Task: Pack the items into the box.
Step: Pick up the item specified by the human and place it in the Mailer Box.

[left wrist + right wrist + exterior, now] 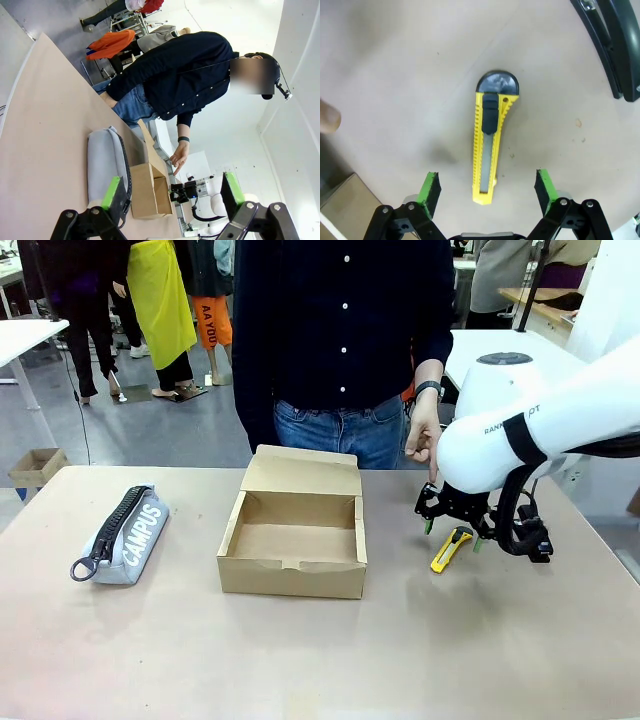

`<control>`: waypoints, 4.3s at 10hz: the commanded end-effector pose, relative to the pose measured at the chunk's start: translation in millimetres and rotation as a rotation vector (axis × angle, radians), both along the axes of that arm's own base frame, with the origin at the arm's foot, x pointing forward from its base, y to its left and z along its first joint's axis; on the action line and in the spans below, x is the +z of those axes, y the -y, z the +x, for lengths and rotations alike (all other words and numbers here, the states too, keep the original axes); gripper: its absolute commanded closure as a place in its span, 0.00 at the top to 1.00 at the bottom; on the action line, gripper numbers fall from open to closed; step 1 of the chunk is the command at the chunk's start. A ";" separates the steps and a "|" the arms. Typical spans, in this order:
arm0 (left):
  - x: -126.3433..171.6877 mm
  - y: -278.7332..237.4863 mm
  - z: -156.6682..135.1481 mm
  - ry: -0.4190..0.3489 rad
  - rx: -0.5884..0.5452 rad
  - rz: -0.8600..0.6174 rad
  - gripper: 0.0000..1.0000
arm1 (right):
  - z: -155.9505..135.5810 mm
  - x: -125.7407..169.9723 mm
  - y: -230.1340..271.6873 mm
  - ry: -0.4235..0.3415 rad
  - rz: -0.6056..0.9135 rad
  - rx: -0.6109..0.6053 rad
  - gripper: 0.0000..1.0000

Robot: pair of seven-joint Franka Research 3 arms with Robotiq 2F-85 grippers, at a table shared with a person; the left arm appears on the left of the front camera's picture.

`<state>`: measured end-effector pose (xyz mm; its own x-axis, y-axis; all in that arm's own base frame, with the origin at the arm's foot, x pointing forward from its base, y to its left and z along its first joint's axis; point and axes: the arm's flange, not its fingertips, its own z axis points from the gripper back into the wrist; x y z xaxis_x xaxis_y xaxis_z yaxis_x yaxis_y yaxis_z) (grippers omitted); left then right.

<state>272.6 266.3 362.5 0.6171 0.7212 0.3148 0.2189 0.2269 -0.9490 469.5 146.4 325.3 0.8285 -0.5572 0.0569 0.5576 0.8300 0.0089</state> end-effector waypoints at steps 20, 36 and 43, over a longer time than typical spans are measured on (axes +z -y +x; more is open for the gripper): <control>3.3 0.2 0.1 0.017 0.006 -0.019 1.00 | 5.7 -10.4 1.4 -0.012 -0.017 -0.063 0.00; 3.3 0.2 0.1 0.017 0.006 -0.019 1.00 | 20.5 135.1 -196.8 0.302 -0.210 1.327 0.27; 3.3 0.2 0.1 0.017 0.006 -0.019 1.00 | -8.2 91.0 -273.0 0.155 -0.006 2.168 0.27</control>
